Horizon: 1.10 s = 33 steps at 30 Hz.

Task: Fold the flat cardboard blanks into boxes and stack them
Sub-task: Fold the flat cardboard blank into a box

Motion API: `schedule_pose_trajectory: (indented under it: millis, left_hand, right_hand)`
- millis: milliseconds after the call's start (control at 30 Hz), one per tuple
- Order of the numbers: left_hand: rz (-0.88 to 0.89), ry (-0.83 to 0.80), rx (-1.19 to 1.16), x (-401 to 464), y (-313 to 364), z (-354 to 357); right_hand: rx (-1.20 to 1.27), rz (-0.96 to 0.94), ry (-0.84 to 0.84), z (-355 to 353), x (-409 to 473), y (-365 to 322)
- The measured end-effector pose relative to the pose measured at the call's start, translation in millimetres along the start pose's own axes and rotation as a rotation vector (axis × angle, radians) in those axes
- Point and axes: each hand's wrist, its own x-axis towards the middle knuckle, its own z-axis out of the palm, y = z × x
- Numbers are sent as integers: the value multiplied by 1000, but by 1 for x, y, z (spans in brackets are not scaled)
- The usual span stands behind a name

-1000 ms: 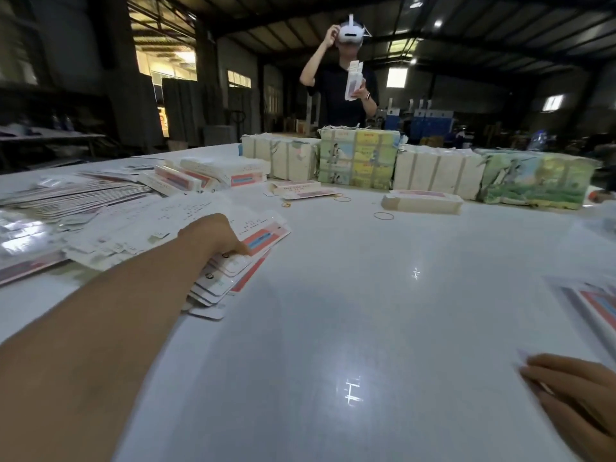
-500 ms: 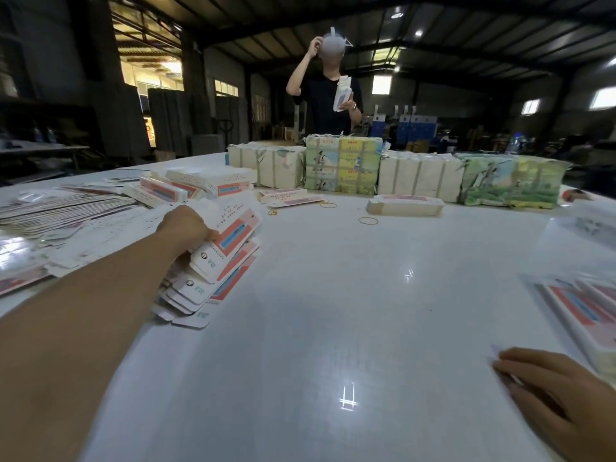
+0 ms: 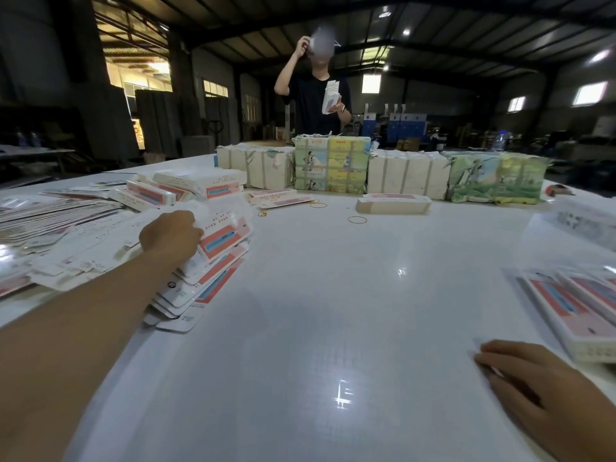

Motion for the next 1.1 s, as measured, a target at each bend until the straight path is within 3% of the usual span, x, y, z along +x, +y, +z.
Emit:
schedule_pose_trajectory:
  millis: [67,133,267,333,400,467,567,633,733,867,933,1100]
  left_hand:
    - [44,-11,-332,-2,12,-16]
    - [89,-81,-630,-9,32,-38]
    - [182,-399,-932,-56,82,-66]
    - [255,-580,-995,-86,104,-65]
    - [335,-753,-980,-120,125,-58]
    - [391,-930,-912,-155,140,-46]
    - [423,-1078,-871,-193,151,-28]
    - [433,-943,-846,-204,155,-22]
    - [684,-548,-451,-209,168,-31]
    - [994,-438,-154,-240,200,-41]
    - [1003,-385,-105,-256,215,-37]
    - [811,-134,-271,-273,221,-29]
  right_hand:
    - [-124,-36,61,-6,0,-4]
    - [-140,-44,-11,-9,0,-5]
    - [33,115,-104,-15,-1,-6]
    - [330,274,31,-20,3,-11]
    - [811,545,157,-30,7,-11]
    - [1197,773,145,-37,9,-5]
    - [1324,798,33,-43,6,-2]
    - [1251,770,50,-41,5,0]
    - [1141,732,59,-39,4,0]
    - [1125,660,56,-41,2,-5]
    - [1056,614,77,-43,0,-8]
    - [730,421,242,-48,-5,-9]
